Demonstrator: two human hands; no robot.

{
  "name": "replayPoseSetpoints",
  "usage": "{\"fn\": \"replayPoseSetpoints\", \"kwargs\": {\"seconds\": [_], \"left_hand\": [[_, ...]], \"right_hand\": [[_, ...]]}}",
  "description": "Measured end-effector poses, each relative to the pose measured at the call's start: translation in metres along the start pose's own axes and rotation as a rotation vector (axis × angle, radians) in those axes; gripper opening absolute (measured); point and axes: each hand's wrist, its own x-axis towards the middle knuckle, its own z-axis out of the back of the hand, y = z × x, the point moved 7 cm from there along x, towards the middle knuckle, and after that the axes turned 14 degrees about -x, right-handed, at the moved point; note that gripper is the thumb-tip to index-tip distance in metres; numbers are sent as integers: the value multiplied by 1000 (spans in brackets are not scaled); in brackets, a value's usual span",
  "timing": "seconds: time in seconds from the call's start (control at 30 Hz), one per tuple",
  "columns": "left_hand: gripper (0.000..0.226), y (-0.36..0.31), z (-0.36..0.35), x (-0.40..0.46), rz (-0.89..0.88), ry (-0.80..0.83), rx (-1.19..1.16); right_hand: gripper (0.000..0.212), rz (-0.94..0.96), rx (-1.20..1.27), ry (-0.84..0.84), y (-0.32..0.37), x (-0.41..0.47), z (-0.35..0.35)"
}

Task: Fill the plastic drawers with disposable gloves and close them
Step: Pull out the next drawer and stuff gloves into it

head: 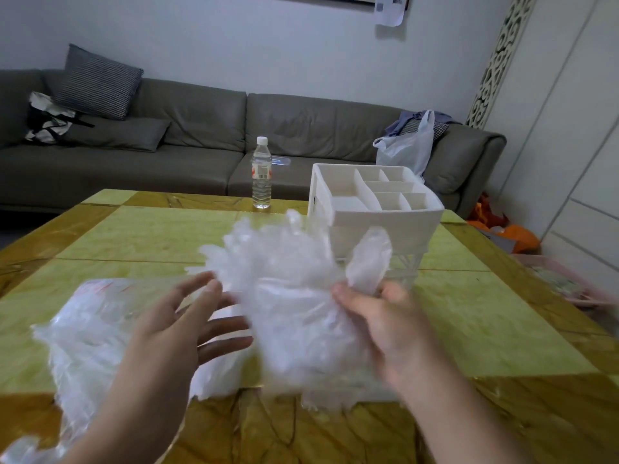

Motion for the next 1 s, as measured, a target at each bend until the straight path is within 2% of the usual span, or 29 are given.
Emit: {"fn": "replayPoseSetpoints", "kwargs": {"seconds": [0.07, 0.17, 0.23, 0.3, 0.33, 0.4, 0.47, 0.53, 0.63, 0.73, 0.83, 0.93, 1.0], "left_hand": [[27, 4, -1, -1, 8, 3, 30], [20, 11, -5, -4, -3, 32, 97], [18, 15, -11, -7, -9, 64, 132], [17, 19, -18, -9, -12, 101, 158], [17, 21, -21, -11, -14, 115, 169], [16, 26, -25, -12, -13, 137, 192], [14, 31, -28, -14, 3, 159, 210], [14, 38, -31, -15, 25, 188, 224], [14, 46, -35, -17, 33, 230, 256], [15, 53, -42, -22, 34, 295, 307], [27, 56, -49, -27, 11, 355, 403], [32, 49, -69, -34, -158, 490, 657], [25, 41, -99, -37, -320, 586, 817]], "right_hand": [[10, 183, -197, -207, 28, 3, 43], [18, 685, -618, -540, 89, -28, 86], [12, 1039, -880, -545, 106, -50, 72], [12, 1212, -1164, -367, 85, -48, 44], [14, 1208, -1269, -215, 66, -39, 33], [22, 1084, -1397, 55, 31, -22, 23], [33, 895, -1476, 190, 1, -4, 32], [34, 807, -1529, 229, -16, 7, 45], [24, 797, -1584, 203, -29, 13, 56], [23, 755, -1608, 185, -33, 14, 59], [19, 699, -1581, 185, -32, 15, 61], [18, 526, -1530, 254, -38, 23, 60], [18, 428, -1539, 313, -45, 28, 57]]}}
